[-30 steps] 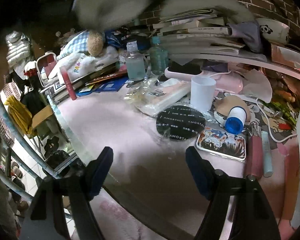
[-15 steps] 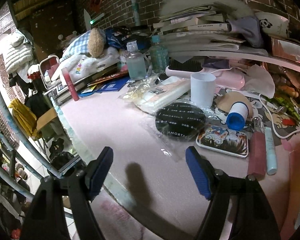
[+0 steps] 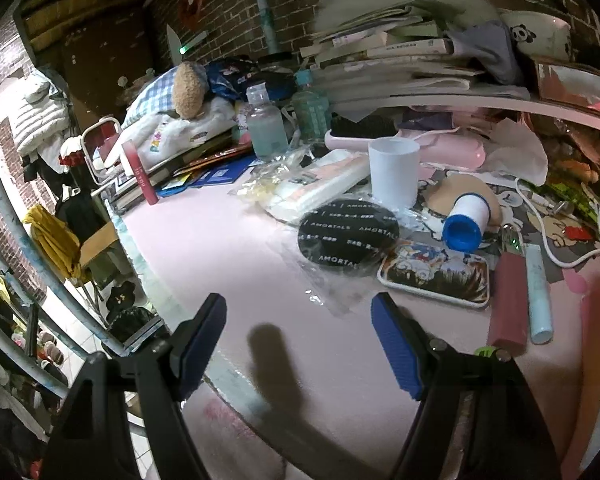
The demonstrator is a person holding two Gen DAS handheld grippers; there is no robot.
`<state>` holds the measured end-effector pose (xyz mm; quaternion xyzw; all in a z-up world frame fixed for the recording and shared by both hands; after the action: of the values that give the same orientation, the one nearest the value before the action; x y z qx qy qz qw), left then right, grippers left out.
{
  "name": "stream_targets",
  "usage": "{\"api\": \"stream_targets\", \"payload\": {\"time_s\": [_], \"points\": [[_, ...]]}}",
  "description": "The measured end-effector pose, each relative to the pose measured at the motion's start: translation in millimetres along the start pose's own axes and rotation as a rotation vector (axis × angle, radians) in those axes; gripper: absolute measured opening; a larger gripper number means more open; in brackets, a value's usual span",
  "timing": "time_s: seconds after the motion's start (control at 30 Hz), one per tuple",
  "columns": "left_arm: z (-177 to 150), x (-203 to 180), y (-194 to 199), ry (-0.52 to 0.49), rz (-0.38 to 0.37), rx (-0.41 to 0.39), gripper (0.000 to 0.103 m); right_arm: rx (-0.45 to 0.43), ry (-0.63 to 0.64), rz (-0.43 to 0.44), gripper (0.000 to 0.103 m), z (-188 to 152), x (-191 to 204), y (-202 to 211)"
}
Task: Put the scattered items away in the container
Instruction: 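Carry the panda plush into the white box and open the left tool, then move the left tool back over the desk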
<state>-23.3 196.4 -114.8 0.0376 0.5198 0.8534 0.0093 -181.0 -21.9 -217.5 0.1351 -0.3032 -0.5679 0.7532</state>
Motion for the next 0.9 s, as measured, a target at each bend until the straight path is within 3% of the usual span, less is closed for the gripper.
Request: {"api": "stream_targets", "payload": {"time_s": [0.13,0.23,0.37,0.53,0.83,0.9], "points": [[-1.1,1.4,17.2,0.013,-0.008,-0.048,0.093,-0.008,-0.004,-0.002,0.072,0.7,-1.6,2.0],[-4.3,7.5,42.3,0.022,0.017,-0.117,0.103,-0.007,-0.002,-0.008,0.072,0.0,-2.3,2.2],[-18.8,28.5,82.4,0.068,0.068,-0.225,0.103,-0.018,0.005,-0.029,0.072,0.0,-1.9,5.0],[-61.5,72.5,126.6,0.189,0.223,-0.343,0.103,-0.043,0.020,-0.067,0.072,-2.0,1.2,10.3],[-191.8,147.4,149.9,0.520,0.446,-0.453,0.103,-0.059,0.007,-0.070,0.072,-8.3,8.5,10.1],[-218.3,157.3,145.6,0.586,0.485,-0.458,0.103,-0.052,0.014,-0.071,0.067,-10.2,11.2,8.0]]}}
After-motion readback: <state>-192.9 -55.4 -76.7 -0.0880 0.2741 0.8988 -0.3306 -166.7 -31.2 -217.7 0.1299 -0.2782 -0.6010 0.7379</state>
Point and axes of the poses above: each gripper's, at about its wrist camera, not at the fingertips, and y roughly against the way its jaws point, x to its left, z to its top, the point moved 10 cm from there along -y, roughly the way its jaws point, and after that the axes turned 12 degrees about z, right-handed, at the moved point
